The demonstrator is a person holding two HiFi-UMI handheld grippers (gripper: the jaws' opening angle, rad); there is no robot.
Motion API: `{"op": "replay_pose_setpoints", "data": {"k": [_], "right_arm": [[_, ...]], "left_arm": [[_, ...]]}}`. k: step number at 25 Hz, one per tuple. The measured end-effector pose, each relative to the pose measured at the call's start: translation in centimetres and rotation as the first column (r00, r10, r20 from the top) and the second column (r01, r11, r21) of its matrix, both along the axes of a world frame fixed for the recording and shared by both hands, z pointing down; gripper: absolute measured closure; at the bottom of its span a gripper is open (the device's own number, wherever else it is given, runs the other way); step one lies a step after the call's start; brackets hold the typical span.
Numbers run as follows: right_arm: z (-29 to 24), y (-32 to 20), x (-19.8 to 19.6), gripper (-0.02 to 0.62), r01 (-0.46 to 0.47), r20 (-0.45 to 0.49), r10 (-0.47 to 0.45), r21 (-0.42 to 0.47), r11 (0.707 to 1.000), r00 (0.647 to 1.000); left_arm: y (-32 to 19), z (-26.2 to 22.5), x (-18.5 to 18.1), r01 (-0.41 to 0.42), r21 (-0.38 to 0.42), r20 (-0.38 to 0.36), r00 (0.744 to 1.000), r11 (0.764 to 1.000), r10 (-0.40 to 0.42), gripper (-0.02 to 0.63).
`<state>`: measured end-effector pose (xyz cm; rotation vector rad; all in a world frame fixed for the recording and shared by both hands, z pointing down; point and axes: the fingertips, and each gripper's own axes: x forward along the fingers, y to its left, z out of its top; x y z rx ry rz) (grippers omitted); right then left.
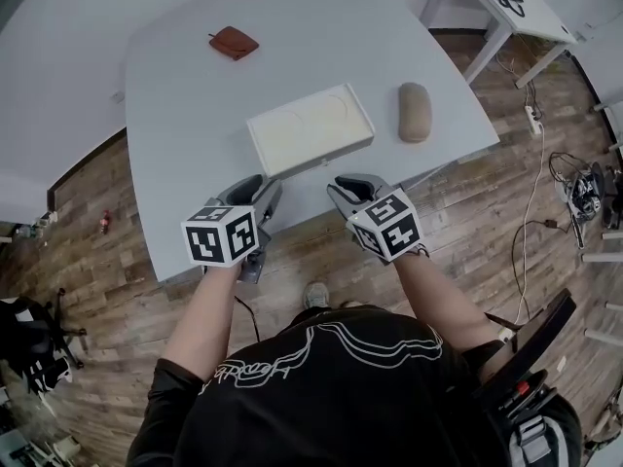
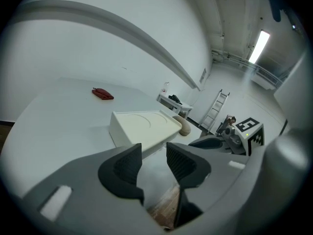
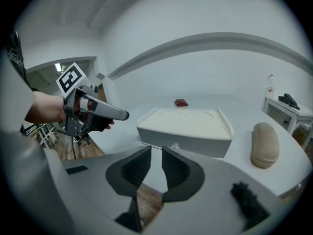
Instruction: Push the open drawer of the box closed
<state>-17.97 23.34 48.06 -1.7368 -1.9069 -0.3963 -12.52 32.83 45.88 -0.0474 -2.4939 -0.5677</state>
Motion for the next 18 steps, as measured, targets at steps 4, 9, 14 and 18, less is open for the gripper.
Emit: {"op": "replay_pose_setpoints", "data": {"k": [4, 9, 14, 18], "right_arm": [[-4.0, -3.1, 2.7, 0.530, 0.091, -0.048, -0.096, -0.097, 0.991, 0.994], [-9.4, -7.2, 5.6, 0.584, 0.196, -0.047, -0.207, -0.179, 0.964, 0.977], [-13.8, -10.2, 7.4, 0.585, 0.240, -0.083, -0.271, -0.268, 0.933, 0.959], [-15.6, -12.2, 8.2, 0.586, 0.261, -0.091, -0.302, -0.306, 0.915, 0.949]], "left_arm": [[-5.4, -2.0, 2.4, -0.037, -0.006, 0.041, 0.998, 0.999, 0.037, 0.501], [-12.4, -6.6, 4.1, -0.117, 0.001, 0.129, 0.985, 0.993, 0.116, 0.598], [-17.4, -11.1, 4.8, -0.176, -0.017, 0.198, 0.964, 0.984, 0.175, 0.600], [-19.7, -13.0, 5.4, -0.176, -0.063, 0.229, 0.956, 0.982, 0.186, 0.600]]}}
